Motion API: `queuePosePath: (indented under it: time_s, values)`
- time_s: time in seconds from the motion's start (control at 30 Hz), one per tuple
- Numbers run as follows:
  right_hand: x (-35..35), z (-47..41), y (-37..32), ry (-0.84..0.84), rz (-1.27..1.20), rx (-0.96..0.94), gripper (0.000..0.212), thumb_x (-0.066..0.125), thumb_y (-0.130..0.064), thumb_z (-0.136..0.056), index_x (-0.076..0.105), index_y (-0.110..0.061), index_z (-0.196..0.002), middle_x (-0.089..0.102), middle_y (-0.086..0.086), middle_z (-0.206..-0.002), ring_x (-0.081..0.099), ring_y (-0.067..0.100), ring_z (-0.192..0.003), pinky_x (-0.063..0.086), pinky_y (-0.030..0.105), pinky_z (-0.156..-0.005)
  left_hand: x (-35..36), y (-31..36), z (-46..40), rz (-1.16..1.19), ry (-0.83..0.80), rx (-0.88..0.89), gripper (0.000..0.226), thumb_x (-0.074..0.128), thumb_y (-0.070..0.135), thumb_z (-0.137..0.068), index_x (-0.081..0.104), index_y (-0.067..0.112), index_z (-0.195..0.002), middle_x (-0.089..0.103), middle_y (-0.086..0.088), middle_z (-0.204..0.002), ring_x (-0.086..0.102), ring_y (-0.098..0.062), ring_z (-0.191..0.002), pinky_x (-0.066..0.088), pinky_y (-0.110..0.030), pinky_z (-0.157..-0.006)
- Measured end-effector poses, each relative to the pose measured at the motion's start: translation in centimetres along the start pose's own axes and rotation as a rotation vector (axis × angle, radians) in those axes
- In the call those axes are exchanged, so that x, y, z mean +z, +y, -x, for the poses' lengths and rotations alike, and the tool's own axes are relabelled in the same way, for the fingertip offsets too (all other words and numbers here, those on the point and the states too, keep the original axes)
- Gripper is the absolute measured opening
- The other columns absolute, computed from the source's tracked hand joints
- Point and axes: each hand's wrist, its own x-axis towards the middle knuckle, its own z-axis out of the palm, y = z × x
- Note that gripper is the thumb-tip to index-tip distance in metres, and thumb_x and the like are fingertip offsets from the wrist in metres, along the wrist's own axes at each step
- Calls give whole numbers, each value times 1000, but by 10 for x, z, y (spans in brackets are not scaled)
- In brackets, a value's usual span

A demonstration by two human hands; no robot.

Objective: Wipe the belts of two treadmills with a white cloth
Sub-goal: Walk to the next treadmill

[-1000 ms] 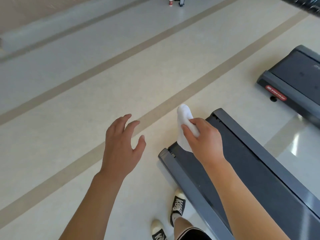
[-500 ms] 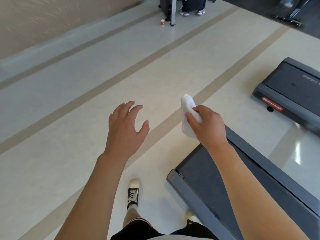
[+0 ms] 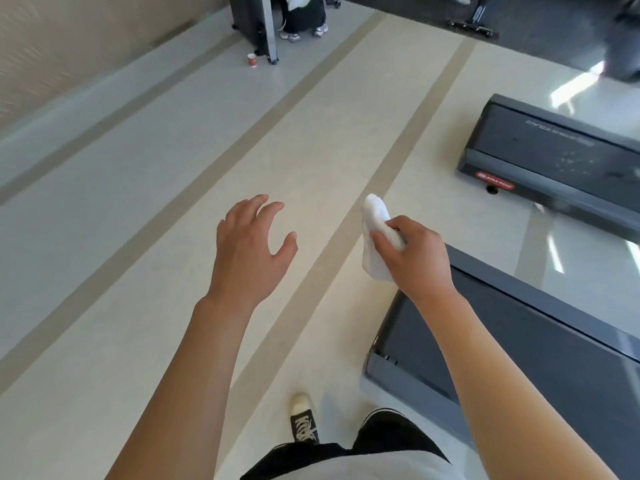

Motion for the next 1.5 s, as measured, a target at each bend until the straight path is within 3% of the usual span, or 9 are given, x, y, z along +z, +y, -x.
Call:
queuePosePath:
  time_s: [0.5,0.97,1.5]
  values:
    - [17,-94,12,96,-31,115,16,60,-45,-93,65,-30,-94,64,-10,-80,59,9,-73,54,38,-67,34,-17,-120,15,-77,101,53,52,49,-96,58,23,-142,48,2,-155,36,-23,-147,35,-52,-119]
    - [-56,-259,106,202,-109,244,16,60,-45,-92,65,-30,-95,65,-11,-81,61,10,-75,55,40,-69,120,96,-308,-1,-167,282,52,52,47,-96,58,23,-142,48,2,-154,37,-22,-146,36,-50,-119]
    - [-115,-350,183,392,-98,429,19,63,-45,-92,67,-28,-99,64,-13,-79,61,6,-76,49,29,-65,211,201,-454,46,-291,502,54,51,47,-95,58,21,-142,49,1,-154,37,-24,-146,34,-50,-120]
